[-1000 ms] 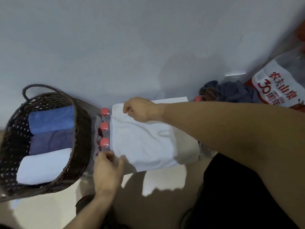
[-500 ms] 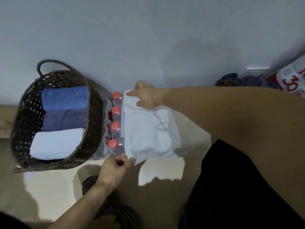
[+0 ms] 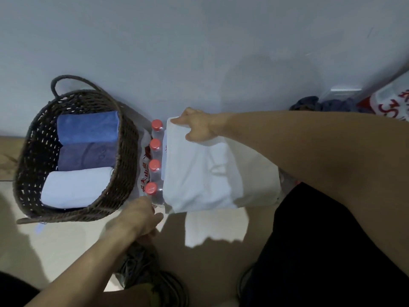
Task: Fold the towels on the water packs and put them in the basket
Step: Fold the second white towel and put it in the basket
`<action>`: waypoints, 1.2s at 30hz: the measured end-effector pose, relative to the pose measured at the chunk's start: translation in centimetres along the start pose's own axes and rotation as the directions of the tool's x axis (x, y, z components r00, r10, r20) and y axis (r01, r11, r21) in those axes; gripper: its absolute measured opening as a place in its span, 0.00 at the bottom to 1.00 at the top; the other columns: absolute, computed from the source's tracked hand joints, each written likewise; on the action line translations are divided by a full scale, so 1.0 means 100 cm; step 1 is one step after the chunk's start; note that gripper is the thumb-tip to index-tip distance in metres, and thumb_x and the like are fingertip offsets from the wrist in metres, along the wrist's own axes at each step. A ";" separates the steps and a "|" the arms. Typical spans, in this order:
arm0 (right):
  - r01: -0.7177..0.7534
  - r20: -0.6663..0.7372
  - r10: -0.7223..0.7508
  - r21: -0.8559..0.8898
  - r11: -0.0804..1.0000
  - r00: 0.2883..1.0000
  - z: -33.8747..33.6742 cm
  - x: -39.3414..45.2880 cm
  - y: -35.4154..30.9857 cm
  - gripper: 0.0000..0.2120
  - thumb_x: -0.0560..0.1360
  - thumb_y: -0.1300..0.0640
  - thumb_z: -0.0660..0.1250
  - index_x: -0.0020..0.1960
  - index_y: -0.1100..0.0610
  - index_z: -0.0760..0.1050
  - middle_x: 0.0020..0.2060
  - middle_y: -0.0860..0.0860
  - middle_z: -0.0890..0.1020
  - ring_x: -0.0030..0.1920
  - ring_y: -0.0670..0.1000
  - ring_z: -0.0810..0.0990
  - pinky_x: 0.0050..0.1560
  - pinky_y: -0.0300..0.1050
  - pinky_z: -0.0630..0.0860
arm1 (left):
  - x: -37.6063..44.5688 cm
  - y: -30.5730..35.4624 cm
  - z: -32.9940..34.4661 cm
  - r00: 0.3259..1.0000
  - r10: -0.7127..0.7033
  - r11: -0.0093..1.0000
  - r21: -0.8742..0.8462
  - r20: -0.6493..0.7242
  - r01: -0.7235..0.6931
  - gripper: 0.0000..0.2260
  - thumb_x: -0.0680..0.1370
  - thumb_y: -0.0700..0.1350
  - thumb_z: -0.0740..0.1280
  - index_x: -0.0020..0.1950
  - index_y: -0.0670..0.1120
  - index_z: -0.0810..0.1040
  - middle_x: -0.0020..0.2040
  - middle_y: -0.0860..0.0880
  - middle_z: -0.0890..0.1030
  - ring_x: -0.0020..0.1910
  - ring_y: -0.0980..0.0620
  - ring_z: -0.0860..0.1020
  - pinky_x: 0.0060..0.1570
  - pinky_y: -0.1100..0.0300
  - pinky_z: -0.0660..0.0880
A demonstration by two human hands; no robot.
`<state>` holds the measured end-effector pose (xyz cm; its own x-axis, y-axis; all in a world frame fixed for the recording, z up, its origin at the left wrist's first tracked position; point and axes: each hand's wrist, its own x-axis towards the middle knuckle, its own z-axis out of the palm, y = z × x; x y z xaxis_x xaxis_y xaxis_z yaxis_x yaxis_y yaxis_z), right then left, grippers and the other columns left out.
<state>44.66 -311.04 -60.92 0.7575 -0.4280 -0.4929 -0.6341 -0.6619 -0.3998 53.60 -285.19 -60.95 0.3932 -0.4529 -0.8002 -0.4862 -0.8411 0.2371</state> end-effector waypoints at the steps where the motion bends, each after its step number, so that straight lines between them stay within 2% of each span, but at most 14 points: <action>1: 0.009 -0.006 -0.009 0.057 0.998 1.000 -0.003 -0.005 0.002 0.34 0.76 0.61 0.60 0.79 0.46 0.55 0.75 0.53 0.61 0.73 0.56 0.64 0.72 0.48 0.63 | -0.002 0.011 -0.006 0.995 0.079 0.990 0.121 -0.065 -0.071 0.06 0.77 0.45 0.68 0.44 0.43 0.77 0.32 0.47 0.84 0.29 0.47 0.83 0.30 0.55 0.80; 3: 0.022 -0.105 -0.004 0.174 0.985 0.995 -0.010 -0.021 0.008 0.33 0.75 0.64 0.59 0.78 0.48 0.58 0.74 0.53 0.66 0.69 0.52 0.70 0.66 0.39 0.66 | -0.005 0.038 -0.015 0.951 0.234 0.972 0.055 -0.202 -0.227 0.07 0.76 0.45 0.68 0.39 0.45 0.78 0.30 0.48 0.83 0.27 0.49 0.82 0.27 0.56 0.79; 4: 0.027 -0.189 0.015 0.218 0.976 0.982 -0.013 -0.030 0.012 0.31 0.75 0.64 0.60 0.77 0.50 0.62 0.71 0.53 0.70 0.66 0.49 0.73 0.62 0.35 0.66 | -0.003 0.053 -0.016 0.894 0.302 0.949 0.020 -0.332 -0.314 0.07 0.76 0.45 0.67 0.39 0.45 0.78 0.31 0.47 0.83 0.29 0.47 0.82 0.30 0.54 0.79; 7: -0.045 -0.410 0.149 0.253 0.966 0.900 -0.020 -0.057 0.037 0.22 0.74 0.64 0.62 0.67 0.55 0.73 0.62 0.56 0.76 0.60 0.52 0.77 0.58 0.36 0.69 | 0.015 0.095 -0.020 0.633 0.483 0.838 0.108 -0.605 -0.535 0.05 0.77 0.40 0.65 0.49 0.41 0.79 0.46 0.42 0.83 0.46 0.42 0.80 0.47 0.55 0.75; 9: -0.229 -0.449 0.335 0.274 0.934 0.828 -0.020 -0.075 0.059 0.19 0.73 0.63 0.64 0.64 0.56 0.75 0.60 0.57 0.76 0.60 0.57 0.76 0.61 0.42 0.72 | 0.036 0.112 -0.022 0.588 0.563 0.789 0.166 -0.581 -0.592 0.13 0.75 0.34 0.63 0.59 0.36 0.77 0.56 0.37 0.79 0.57 0.39 0.76 0.58 0.55 0.68; 13: -0.542 -0.305 0.602 0.262 0.798 0.738 -0.006 -0.110 0.102 0.19 0.75 0.60 0.66 0.65 0.61 0.69 0.63 0.59 0.74 0.62 0.59 0.75 0.59 0.46 0.75 | 0.076 0.122 -0.021 0.538 0.740 0.664 0.317 -0.402 -0.677 0.15 0.74 0.30 0.61 0.61 0.31 0.73 0.61 0.34 0.74 0.63 0.36 0.71 0.67 0.47 0.64; 15: -0.595 -0.247 0.636 0.226 0.772 0.731 0.003 -0.121 0.115 0.23 0.77 0.53 0.66 0.67 0.64 0.68 0.64 0.60 0.74 0.64 0.60 0.74 0.59 0.46 0.74 | 0.090 0.117 -0.017 0.534 0.763 0.645 0.369 -0.365 -0.669 0.20 0.79 0.36 0.60 0.71 0.34 0.68 0.73 0.36 0.67 0.73 0.38 0.63 0.74 0.49 0.57; 17: -0.605 -0.212 0.650 0.241 0.759 0.730 0.009 -0.123 0.121 0.25 0.78 0.46 0.65 0.65 0.65 0.72 0.61 0.61 0.77 0.62 0.60 0.76 0.52 0.43 0.72 | 0.099 0.108 -0.011 0.538 0.753 0.658 0.413 -0.379 -0.630 0.23 0.83 0.43 0.56 0.78 0.40 0.60 0.79 0.41 0.57 0.79 0.44 0.52 0.77 0.50 0.49; 20: -0.609 -0.171 0.697 0.374 0.700 0.697 0.010 -0.121 0.126 0.23 0.75 0.44 0.68 0.56 0.64 0.78 0.52 0.58 0.80 0.53 0.58 0.80 0.41 0.40 0.68 | 0.104 0.100 -0.004 0.556 0.729 0.684 0.458 -0.400 -0.567 0.25 0.83 0.51 0.47 0.80 0.46 0.53 0.81 0.48 0.49 0.79 0.53 0.43 0.77 0.54 0.40; 22: -0.580 -0.171 0.721 0.483 0.656 0.672 0.009 -0.118 0.130 0.18 0.73 0.46 0.72 0.50 0.61 0.79 0.46 0.56 0.80 0.48 0.55 0.80 0.38 0.41 0.71 | 0.102 0.101 -0.002 0.563 0.716 0.697 0.473 -0.414 -0.539 0.27 0.82 0.53 0.44 0.80 0.46 0.51 0.81 0.49 0.46 0.79 0.54 0.41 0.76 0.55 0.37; 25: -0.382 -0.129 0.724 0.779 0.496 0.677 0.006 -0.112 0.137 0.16 0.73 0.55 0.75 0.55 0.64 0.79 0.53 0.57 0.82 0.53 0.56 0.81 0.55 0.49 0.80 | 0.098 0.102 -0.001 0.588 0.689 0.721 0.483 -0.424 -0.496 0.29 0.81 0.54 0.42 0.80 0.46 0.49 0.81 0.48 0.45 0.79 0.52 0.41 0.77 0.53 0.38; 28: -0.295 -0.024 0.696 0.895 0.334 0.718 0.004 -0.112 0.145 0.17 0.75 0.58 0.73 0.60 0.66 0.77 0.57 0.59 0.81 0.55 0.58 0.82 0.55 0.53 0.81 | 0.094 0.102 -0.002 0.606 0.674 0.734 0.473 -0.423 -0.486 0.29 0.80 0.54 0.42 0.81 0.45 0.48 0.81 0.48 0.44 0.79 0.52 0.40 0.77 0.53 0.39; 31: -0.314 0.031 0.707 0.909 0.275 0.706 0.007 -0.113 0.152 0.21 0.74 0.54 0.73 0.61 0.65 0.77 0.58 0.58 0.81 0.56 0.59 0.81 0.54 0.55 0.81 | 0.093 0.102 -0.004 0.604 0.678 0.730 0.478 -0.419 -0.488 0.29 0.80 0.54 0.41 0.81 0.45 0.48 0.81 0.47 0.44 0.79 0.51 0.40 0.77 0.52 0.39; 36: -0.341 0.006 0.750 0.893 0.293 0.661 0.015 -0.111 0.154 0.23 0.71 0.50 0.76 0.59 0.64 0.78 0.58 0.58 0.81 0.55 0.58 0.81 0.56 0.54 0.80 | 0.087 0.112 -0.008 0.655 0.647 0.747 0.496 -0.390 -0.443 0.26 0.82 0.50 0.46 0.80 0.43 0.51 0.81 0.44 0.46 0.79 0.47 0.43 0.77 0.49 0.42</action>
<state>26.30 -315.56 -62.73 0.0240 -0.7761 -0.6301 -0.5826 0.5013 -0.6397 52.22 -298.76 -64.81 0.2469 -0.9565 -0.1558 -0.9244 -0.2807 0.2583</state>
